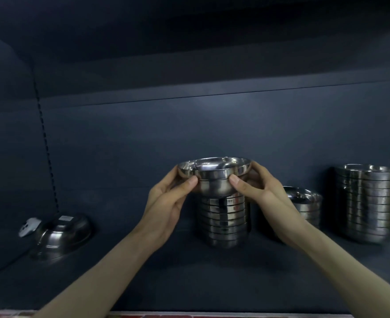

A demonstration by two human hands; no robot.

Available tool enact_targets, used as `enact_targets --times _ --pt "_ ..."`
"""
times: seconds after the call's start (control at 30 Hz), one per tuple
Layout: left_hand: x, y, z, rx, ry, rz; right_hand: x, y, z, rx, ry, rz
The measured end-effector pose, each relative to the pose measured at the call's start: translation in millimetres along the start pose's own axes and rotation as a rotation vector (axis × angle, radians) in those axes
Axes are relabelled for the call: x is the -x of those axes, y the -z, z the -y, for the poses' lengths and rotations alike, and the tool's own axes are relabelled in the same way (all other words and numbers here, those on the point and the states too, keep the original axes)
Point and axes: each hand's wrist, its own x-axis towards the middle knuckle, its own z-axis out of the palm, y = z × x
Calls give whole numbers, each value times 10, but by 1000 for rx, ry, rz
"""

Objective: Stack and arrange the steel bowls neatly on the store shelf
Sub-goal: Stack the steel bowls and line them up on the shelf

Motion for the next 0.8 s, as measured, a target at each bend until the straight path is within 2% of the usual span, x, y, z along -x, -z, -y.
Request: enact_targets --times 0.2,0.3,0.53,0.8 --pt "-369 -95 33 -53 -54 12 -303 128 -88 -15 48 -59" --pt "-562 -89 78 -83 -75 -2 -469 201 -135 21 47 -31" --pt "-819 -35 332 -75 -58 -65 -716 316 -303 94 -22 14" --pt "-763 -22 546 -212 -27 -78 -736 360 -527 190 -74 33"
